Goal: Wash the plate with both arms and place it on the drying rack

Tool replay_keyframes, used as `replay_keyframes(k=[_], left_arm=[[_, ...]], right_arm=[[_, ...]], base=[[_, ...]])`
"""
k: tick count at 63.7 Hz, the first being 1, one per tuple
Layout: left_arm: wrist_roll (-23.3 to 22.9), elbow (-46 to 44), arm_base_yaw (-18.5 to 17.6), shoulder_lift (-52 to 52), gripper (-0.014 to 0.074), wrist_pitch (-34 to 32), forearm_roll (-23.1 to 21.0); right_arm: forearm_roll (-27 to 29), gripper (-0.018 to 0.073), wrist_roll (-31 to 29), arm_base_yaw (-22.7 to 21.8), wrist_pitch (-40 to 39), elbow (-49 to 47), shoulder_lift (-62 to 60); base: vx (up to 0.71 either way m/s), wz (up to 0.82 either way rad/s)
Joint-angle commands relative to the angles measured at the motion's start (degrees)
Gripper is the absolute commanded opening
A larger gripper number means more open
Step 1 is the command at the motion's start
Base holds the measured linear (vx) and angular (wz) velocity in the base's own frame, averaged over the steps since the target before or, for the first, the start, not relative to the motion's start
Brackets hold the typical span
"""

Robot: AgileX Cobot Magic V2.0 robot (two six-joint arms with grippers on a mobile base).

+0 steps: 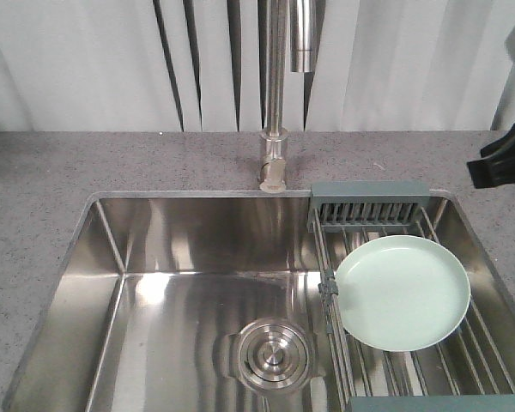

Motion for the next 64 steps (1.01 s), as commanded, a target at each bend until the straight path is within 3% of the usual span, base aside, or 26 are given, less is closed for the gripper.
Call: replay_keyframes(k=[1,12,23,31,42,51,64], left_arm=[[-0.05,-1.34,0.02,0.78,-0.0006,1.32,1.12],[-0.05,-1.34,0.02,0.78,-0.0006,1.28,1.12],[-0.05,-1.34,0.02,0.78,-0.0006,1.28,1.12],[-0.55,-1.34,0.02,0.78,-0.0006,1.14,0.96],[-6.33,-2.65,0.02,0.78,-0.0006,1.80,-4.34],[-6.82,-6.80,0.02,2.67,-0.0006,1.22,-5.43],[-7.43,-16.47,0.02,17.62,-0.0006,-3.57,-5.88]], right_arm=[[6.89,-0.0009,-5.97,-0.25,-3.82,1.23,-7.32],[11.62,-0.0009,-8.84,-0.25,-9.22,15.76,-21.98],[12.26,-0.0009,-10.43,-0.25,-16.59,32.81,-37.52],[12.32,-0.0008,-10.38,-0.25,-16.85,40.13,-45.02],[12.27,-0.0008,-10.38,-0.25,-17.10,44.26,-49.79],[12.27,-0.0008,-9.80,-0.25,-16.75,44.42,-49.86],[12.27,-0.0008,-9.72,-0.25,-16.04,44.42,-49.86]], base=[[0.00,0.00],[0.00,0.00],[0.00,0.00],[0.00,0.00],[0.00,0.00],[0.00,0.00],[0.00,0.00]])
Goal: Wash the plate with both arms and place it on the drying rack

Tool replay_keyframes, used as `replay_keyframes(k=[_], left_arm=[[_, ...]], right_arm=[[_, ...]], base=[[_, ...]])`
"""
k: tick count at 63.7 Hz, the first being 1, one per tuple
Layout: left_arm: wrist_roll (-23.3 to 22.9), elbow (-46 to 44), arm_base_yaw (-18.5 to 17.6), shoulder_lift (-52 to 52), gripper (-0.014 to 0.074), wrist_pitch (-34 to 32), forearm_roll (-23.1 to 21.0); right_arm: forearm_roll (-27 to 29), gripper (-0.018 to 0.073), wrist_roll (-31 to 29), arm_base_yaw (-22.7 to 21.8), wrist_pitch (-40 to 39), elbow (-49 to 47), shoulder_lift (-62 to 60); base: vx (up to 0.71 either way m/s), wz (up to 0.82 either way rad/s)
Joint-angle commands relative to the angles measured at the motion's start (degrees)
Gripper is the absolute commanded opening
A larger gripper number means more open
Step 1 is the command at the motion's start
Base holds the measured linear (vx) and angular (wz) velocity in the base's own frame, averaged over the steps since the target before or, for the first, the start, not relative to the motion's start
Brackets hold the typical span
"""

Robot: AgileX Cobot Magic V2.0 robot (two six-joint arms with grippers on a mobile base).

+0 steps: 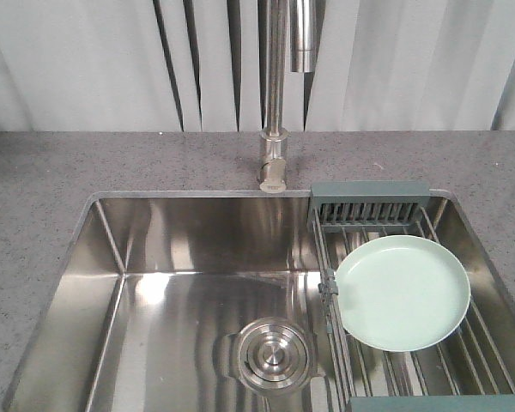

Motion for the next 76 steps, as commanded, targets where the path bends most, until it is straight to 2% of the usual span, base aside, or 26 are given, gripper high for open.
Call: replay_keyframes(k=[1,17,28,35,42,59,76], left_arm=[[-0.75,-6.00,0.02,8.56,-0.0006,-2.78,-2.63],[-0.70,-17.53,-0.20,33.02,-0.0006,-17.32,-9.48],[-0.64,-26.01,-0.25,50.16,-0.0006,-29.16,-10.14],[-0.64,-30.82,-0.32,58.20,-0.0006,-34.10,-13.33],[-0.64,-34.93,-2.77,64.60,-0.0006,-34.56,-16.02],[-0.69,-47.26,-15.08,81.10,-0.0006,-30.55,-18.50],[-0.69,-58.10,-21.95,95.94,-0.0006,-30.14,-23.09]], right_arm=[[0.92,-0.0008,-0.24,-0.25,-3.24,-1.52,0.54],[0.92,-0.0008,-0.24,-0.25,-2.10,-1.52,0.54],[0.92,-0.0008,-0.24,-0.25,-2.04,-1.52,0.54],[0.92,-0.0008,-0.24,-0.25,-2.04,-1.52,0.54],[0.92,-0.0008,-0.24,-0.25,-2.04,-1.52,0.54],[0.92,-0.0008,-0.24,-0.25,-2.04,-1.52,0.54],[0.92,-0.0008,-0.24,-0.25,-1.49,-1.52,0.54]], base=[[0.00,0.00],[0.00,0.00],[0.00,0.00],[0.00,0.00],[0.00,0.00],[0.00,0.00],[0.00,0.00]])
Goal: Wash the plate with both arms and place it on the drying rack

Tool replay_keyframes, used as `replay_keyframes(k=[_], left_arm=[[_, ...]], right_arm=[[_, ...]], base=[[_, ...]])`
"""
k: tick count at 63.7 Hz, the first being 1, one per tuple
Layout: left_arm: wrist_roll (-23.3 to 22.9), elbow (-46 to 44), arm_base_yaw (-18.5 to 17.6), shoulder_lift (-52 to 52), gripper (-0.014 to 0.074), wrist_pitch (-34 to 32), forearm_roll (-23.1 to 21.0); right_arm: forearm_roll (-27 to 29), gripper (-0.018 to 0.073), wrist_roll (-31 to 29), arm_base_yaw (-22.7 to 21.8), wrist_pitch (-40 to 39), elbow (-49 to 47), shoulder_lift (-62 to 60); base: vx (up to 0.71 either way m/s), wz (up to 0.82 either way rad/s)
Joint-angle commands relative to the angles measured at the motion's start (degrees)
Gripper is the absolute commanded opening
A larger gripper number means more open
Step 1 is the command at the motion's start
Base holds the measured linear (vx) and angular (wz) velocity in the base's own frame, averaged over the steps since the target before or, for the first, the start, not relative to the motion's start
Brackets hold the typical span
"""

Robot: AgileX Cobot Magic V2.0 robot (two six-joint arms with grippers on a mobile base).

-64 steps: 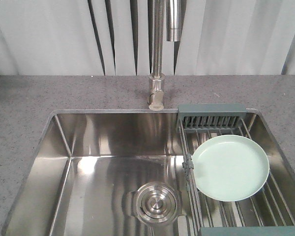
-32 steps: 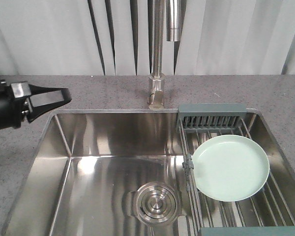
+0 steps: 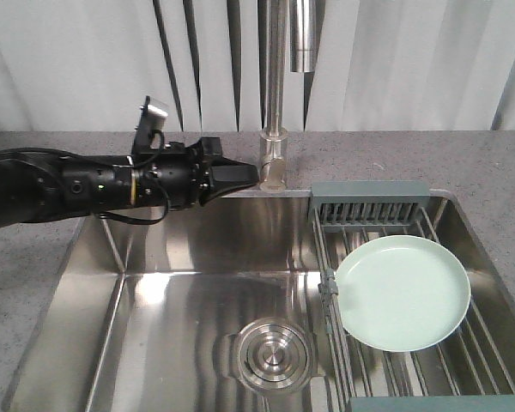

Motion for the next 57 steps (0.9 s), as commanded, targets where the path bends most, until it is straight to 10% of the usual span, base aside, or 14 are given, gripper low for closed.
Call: replay_keyframes(k=[1,57], left_arm=[[-0.46,-5.34,-2.22,2.01,-0.0006,-1.17,-5.08],[-0.46,-24.08,-4.12,17.67,-0.0006,5.14,-12.89]], right_arm=[[0.92,-0.0008,-0.24,-0.25,-2.84,-1.52,0.56],[1.04,-0.0008,0.40,-0.25,-0.89,-1.52,0.56]], base=[[0.00,0.00],[0.00,0.00]])
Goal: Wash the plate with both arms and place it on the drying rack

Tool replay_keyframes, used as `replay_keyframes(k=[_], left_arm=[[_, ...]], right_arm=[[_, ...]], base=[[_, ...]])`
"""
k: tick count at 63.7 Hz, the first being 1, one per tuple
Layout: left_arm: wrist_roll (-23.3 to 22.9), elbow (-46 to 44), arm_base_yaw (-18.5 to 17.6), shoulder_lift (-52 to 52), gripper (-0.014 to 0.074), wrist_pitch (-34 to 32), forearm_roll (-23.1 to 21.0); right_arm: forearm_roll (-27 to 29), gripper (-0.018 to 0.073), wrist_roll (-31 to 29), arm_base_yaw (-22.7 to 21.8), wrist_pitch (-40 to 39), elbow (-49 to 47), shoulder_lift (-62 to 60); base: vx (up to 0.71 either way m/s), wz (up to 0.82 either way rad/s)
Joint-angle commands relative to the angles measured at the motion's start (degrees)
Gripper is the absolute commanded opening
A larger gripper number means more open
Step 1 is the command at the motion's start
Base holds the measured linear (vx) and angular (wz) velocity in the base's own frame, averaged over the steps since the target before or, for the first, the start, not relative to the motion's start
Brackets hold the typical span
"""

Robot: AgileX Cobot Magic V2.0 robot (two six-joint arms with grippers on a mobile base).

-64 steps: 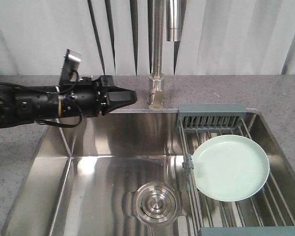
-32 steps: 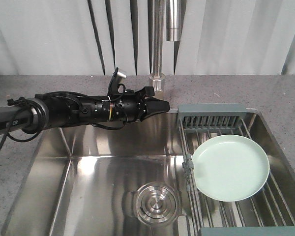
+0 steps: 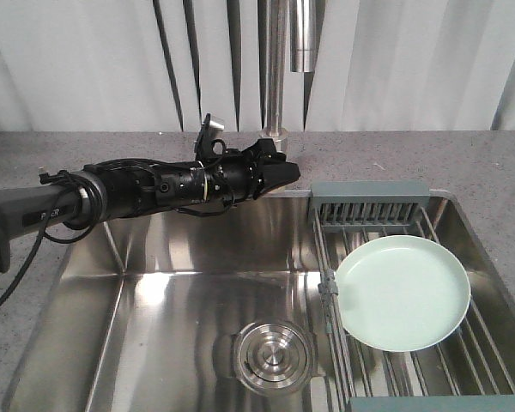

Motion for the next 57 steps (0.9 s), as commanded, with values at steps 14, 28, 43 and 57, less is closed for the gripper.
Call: replay_keyframes(k=[14,28,43,57], left_arm=[[-0.44,-6.25,0.12,-3.73,-0.0006,3.25,-4.31],[-0.44,-7.20,0.12,-3.73,-0.0006,-0.43,-3.26],[-0.50,-7.12,0.12,-4.44,-0.0006,-12.54,7.25],[-0.50,-7.00,0.12,-10.24,-0.0006,-21.21,19.61]], right_arm=[[0.98,-0.0008,-0.03,-0.25,-3.26,-1.52,0.56],[0.98,-0.0008,-0.03,-0.25,-3.26,-1.52,0.56],[0.98,-0.0008,-0.03,-0.25,-3.26,-1.52,0.56],[0.98,-0.0008,-0.03,-0.25,-3.26,-1.52,0.56]], base=[[0.00,0.00],[0.00,0.00],[0.00,0.00],[0.00,0.00]])
